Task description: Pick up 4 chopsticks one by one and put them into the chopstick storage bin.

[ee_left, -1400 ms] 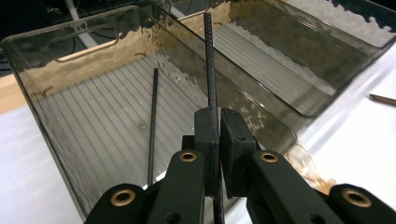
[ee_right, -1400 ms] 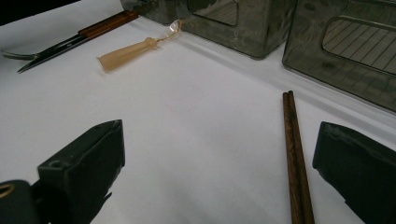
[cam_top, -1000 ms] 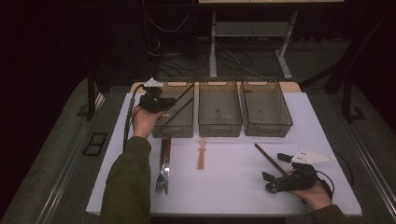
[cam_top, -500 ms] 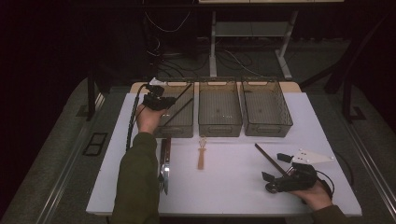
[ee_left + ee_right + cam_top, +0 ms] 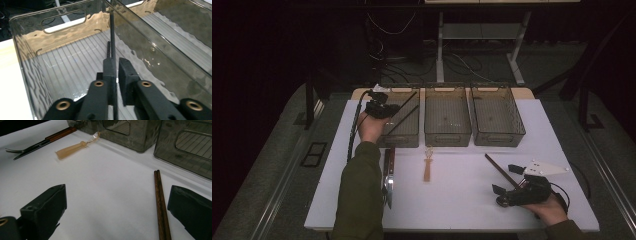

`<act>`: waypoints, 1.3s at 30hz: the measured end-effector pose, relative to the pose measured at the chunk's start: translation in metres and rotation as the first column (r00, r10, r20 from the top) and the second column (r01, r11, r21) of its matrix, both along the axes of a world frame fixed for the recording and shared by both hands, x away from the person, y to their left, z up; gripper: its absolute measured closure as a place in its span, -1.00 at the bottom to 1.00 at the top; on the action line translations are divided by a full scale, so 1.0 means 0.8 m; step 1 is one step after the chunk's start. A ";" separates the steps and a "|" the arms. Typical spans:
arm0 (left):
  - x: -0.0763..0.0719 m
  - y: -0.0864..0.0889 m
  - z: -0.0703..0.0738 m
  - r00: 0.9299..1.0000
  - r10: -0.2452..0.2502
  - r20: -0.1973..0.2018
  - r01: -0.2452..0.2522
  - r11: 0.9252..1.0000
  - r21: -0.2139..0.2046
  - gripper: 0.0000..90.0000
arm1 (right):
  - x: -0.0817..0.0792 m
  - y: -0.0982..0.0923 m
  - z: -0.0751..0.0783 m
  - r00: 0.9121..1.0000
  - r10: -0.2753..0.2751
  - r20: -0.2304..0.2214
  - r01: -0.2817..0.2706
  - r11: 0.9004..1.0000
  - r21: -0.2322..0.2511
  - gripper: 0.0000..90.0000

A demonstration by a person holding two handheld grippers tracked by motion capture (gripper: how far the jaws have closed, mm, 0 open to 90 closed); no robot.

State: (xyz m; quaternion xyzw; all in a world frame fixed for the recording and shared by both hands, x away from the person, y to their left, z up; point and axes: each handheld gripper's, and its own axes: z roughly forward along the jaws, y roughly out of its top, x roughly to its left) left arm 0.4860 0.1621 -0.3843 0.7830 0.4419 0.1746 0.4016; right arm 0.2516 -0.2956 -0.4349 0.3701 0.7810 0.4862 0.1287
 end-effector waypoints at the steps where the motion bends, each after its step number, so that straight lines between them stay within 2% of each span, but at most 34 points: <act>1: 0.000 0.000 0.000 1.000 0.000 0.001 0.000 1.000 -0.005 0.77 | 0.000 0.000 0.000 1.000 -0.001 -0.001 0.001 1.000 0.001 -0.94; 6: -0.002 -0.002 0.003 1.000 -0.015 0.012 0.015 1.000 -0.015 0.65 | 0.000 0.000 0.000 1.000 -0.002 -0.001 0.002 1.000 0.000 -0.94; 12: -0.009 -0.006 0.012 0.998 -0.063 0.006 0.063 0.998 -0.019 0.48 | 0.000 0.000 0.000 1.000 -0.002 0.000 0.002 1.000 -0.001 -0.94; 13: -0.011 -0.007 0.014 0.998 -0.065 0.010 0.065 0.997 -0.029 0.44 | 0.000 0.000 0.000 1.000 -0.002 0.000 0.002 1.000 -0.001 -0.94; 19: -0.028 -0.009 0.032 0.991 -0.128 0.028 0.129 0.991 -0.042 0.19 | 0.000 0.000 0.000 1.000 -0.003 0.000 0.003 1.000 -0.001 -0.94; 24: -0.050 -0.009 0.045 0.984 -0.167 0.055 0.171 0.984 -0.059 -0.01 | 0.000 -0.001 0.000 1.000 -0.005 0.000 0.005 1.000 -0.001 -0.94; 25: -0.056 -0.008 0.046 0.982 -0.176 0.065 0.179 0.982 -0.051 -0.04 | 0.000 -0.001 0.000 1.000 -0.005 -0.001 0.005 1.000 -0.001 -0.94; 28: -0.075 -0.008 0.046 0.978 -0.197 0.070 0.201 0.977 -0.066 -0.10 | 0.001 -0.002 0.000 1.000 -0.001 -0.006 0.001 1.000 0.003 -0.94; 33: -0.107 -0.007 0.035 0.969 -0.238 0.071 0.241 0.969 -0.047 -0.25 | 0.001 -0.002 0.000 1.000 -0.007 -0.014 0.007 1.000 -0.005 -0.94; 39: -0.148 -0.002 0.018 0.964 -0.249 0.095 0.256 0.964 -0.069 -0.38 | 0.001 -0.003 0.000 1.000 -0.014 -0.011 0.014 1.000 -0.011 -0.94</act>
